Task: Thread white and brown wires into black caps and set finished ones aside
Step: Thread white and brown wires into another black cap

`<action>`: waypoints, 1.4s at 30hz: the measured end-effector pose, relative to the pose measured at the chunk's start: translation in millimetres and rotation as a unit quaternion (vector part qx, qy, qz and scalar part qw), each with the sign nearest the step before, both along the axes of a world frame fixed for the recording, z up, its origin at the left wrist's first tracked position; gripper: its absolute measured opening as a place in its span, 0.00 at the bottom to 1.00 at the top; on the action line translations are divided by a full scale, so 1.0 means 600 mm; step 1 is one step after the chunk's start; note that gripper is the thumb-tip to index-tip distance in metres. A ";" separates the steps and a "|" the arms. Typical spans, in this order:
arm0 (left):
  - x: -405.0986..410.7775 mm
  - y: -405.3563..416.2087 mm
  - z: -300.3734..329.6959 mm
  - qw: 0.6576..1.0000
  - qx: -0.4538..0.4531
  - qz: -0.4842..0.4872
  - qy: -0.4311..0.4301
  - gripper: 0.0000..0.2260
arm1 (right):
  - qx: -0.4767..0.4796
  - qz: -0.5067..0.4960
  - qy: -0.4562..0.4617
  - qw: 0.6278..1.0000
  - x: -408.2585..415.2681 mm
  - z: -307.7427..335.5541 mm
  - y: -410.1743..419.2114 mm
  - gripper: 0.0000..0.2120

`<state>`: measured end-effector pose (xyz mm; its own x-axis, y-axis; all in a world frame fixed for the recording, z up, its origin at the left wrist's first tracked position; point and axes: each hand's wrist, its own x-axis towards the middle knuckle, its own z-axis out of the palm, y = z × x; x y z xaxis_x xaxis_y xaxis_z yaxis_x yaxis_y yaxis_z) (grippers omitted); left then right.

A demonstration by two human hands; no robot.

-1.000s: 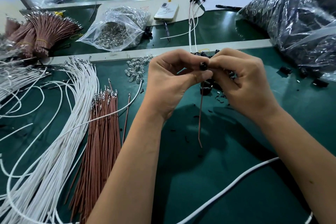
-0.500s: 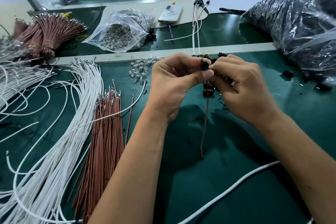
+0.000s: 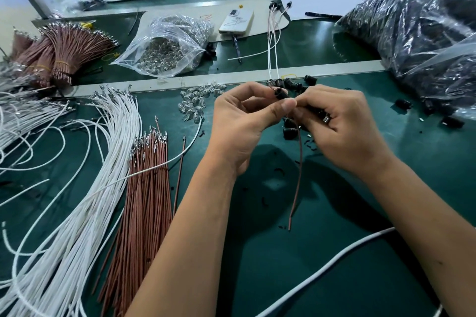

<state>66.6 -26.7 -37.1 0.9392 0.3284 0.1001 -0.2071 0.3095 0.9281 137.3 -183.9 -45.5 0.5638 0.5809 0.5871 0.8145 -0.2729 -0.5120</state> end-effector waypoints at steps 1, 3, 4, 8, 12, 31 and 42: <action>0.000 0.001 0.000 1.000 0.007 0.004 0.005 0.09 | -0.002 0.000 0.001 1.000 0.000 -0.001 0.000 0.04; 0.001 0.001 -0.001 1.000 0.017 0.008 0.017 0.10 | -0.005 0.000 0.004 1.000 0.000 -0.003 0.001 0.05; 0.002 0.001 -0.001 0.999 0.019 0.010 0.025 0.11 | -0.005 0.000 0.005 1.000 -0.001 -0.004 0.001 0.06; 0.004 -0.001 -0.004 0.998 0.021 0.010 0.053 0.13 | 0.002 -0.005 0.020 1.000 0.001 -0.006 0.001 0.07; 0.005 0.000 -0.005 0.998 0.018 0.002 0.060 0.13 | 0.014 -0.009 0.033 0.999 0.002 -0.007 0.001 0.06; 0.001 0.005 -0.001 0.999 -0.024 -0.019 -0.006 0.11 | 0.045 0.022 0.033 0.998 0.003 -0.006 0.001 0.03; 0.003 0.003 -0.004 0.997 -0.025 -0.030 -0.062 0.11 | 0.041 0.026 0.030 0.998 0.004 -0.006 0.000 0.03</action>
